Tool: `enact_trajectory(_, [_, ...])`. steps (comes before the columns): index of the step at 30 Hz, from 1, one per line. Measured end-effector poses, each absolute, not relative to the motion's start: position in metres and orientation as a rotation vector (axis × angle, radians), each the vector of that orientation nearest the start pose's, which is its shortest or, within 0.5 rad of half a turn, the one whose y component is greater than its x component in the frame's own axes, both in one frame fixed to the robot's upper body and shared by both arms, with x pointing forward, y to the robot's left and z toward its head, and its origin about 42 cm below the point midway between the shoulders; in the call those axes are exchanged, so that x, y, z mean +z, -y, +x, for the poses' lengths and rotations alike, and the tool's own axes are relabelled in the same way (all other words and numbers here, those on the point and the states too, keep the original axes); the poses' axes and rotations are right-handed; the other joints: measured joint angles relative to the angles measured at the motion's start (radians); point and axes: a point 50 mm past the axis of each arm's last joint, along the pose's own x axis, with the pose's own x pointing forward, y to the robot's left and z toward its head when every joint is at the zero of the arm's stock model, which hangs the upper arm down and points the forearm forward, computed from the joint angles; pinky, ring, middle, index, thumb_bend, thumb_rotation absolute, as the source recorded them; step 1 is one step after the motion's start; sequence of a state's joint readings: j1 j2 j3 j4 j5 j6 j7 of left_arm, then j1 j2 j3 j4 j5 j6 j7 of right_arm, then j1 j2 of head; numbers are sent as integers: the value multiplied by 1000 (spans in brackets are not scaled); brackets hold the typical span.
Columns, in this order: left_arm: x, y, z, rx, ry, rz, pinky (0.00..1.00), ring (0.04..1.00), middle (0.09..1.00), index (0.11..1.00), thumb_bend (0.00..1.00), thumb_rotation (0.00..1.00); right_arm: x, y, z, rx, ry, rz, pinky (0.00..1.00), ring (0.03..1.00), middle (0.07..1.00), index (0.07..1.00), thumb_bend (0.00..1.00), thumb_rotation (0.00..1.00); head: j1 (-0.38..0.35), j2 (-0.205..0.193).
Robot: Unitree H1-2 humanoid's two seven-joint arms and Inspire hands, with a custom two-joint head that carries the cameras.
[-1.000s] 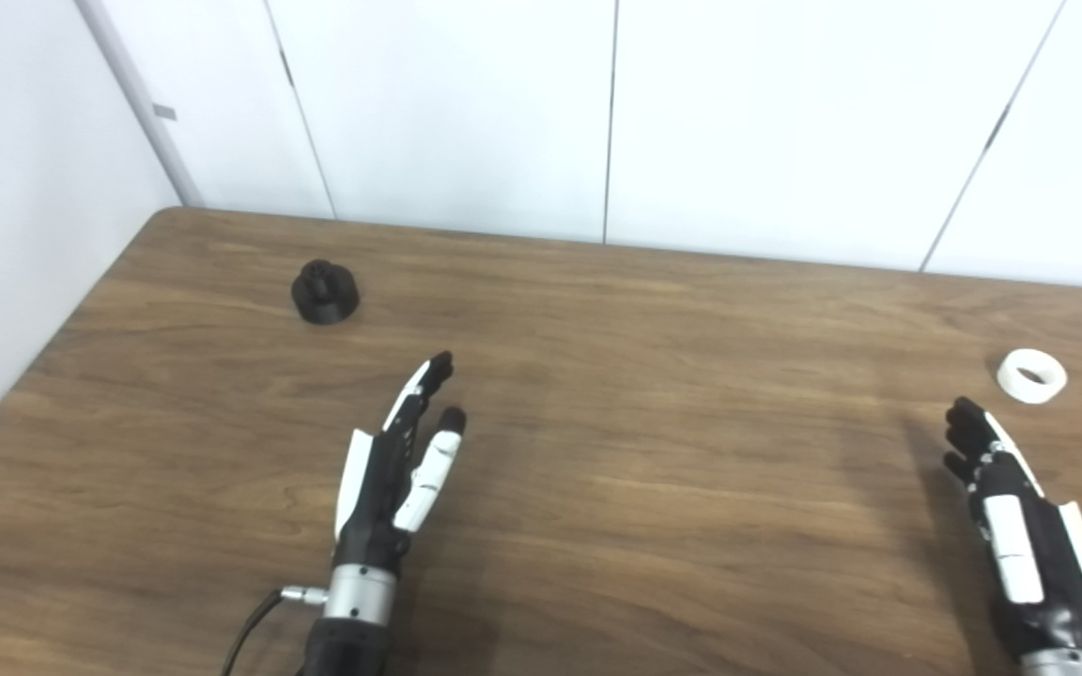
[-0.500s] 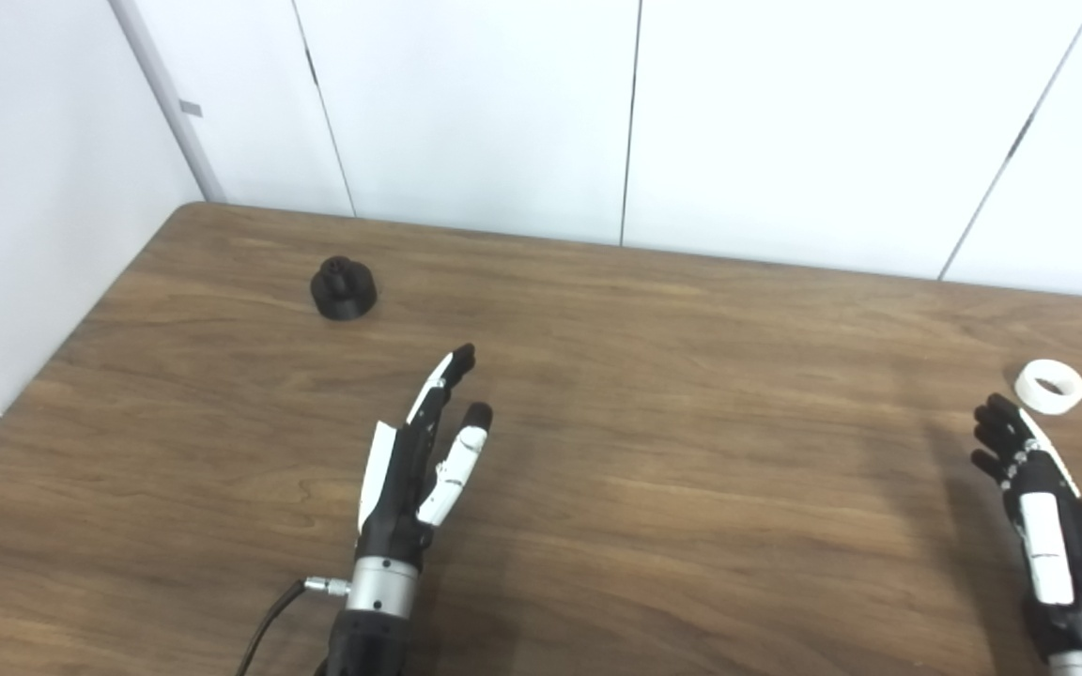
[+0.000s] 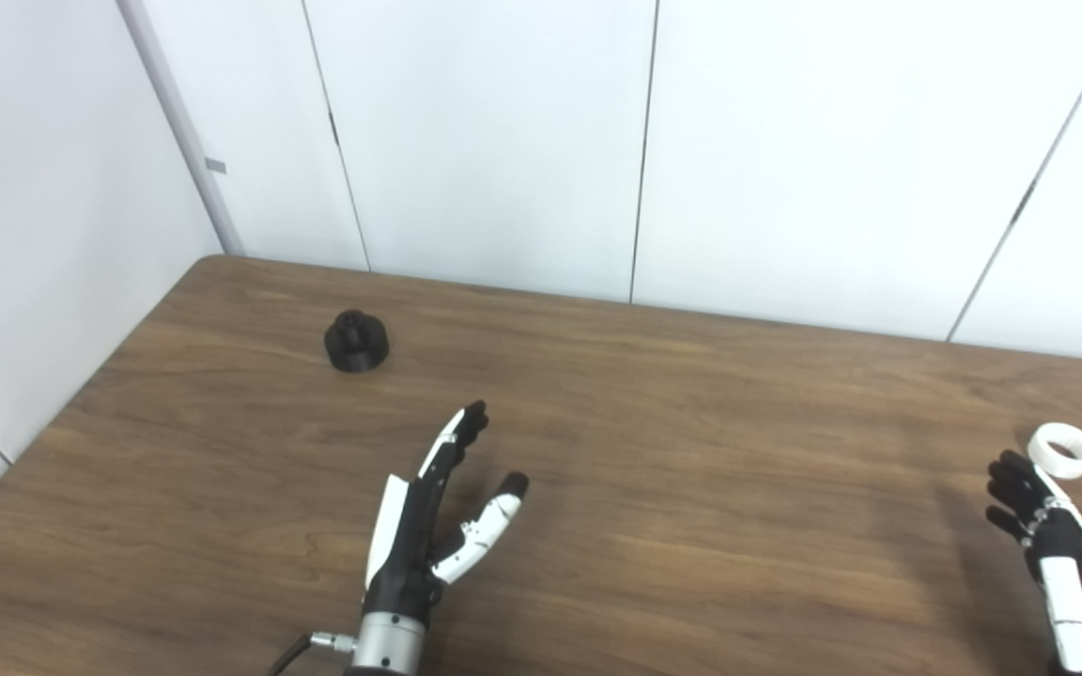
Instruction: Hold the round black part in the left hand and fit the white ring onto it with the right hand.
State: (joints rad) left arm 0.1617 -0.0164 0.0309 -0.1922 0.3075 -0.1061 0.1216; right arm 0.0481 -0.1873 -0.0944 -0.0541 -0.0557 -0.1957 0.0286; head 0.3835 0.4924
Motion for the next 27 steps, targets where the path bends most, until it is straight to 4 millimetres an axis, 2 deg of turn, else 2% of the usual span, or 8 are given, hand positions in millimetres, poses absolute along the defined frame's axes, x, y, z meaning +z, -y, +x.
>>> enact_trajectory(2, [121,-235,230,209,133,314,940,925,913,922,732,324,120,295,266,-44,203,-260,857,891,885,875,528,990,-5,0])
enact_trajectory(5, [135,-251,234,268,142,347,959,932,907,920,777,293,119,296,266,-36,205,-250,911,924,910,898,542,980,-6,-2])
enact_trajectory(7, [145,-260,240,307,141,370,969,939,908,920,781,281,119,297,267,-22,206,-232,913,930,918,906,555,968,-9,-3])
enact_trajectory(13, [172,-287,258,386,108,511,902,928,921,906,853,353,119,297,270,-7,212,-224,900,921,916,904,572,951,-15,-8])
enact_trajectory(19, [185,-311,272,434,77,594,877,920,922,897,857,362,119,297,273,-7,211,-233,885,916,909,893,614,941,-18,-14])
enact_trajectory(21, [188,-320,278,448,69,628,901,936,932,900,853,370,119,298,274,-7,213,-234,880,912,904,888,615,932,-21,-15])
enact_trajectory(27, [198,-344,298,495,35,685,881,944,940,901,860,379,119,298,275,-8,216,-243,873,905,898,880,615,920,-25,-15])
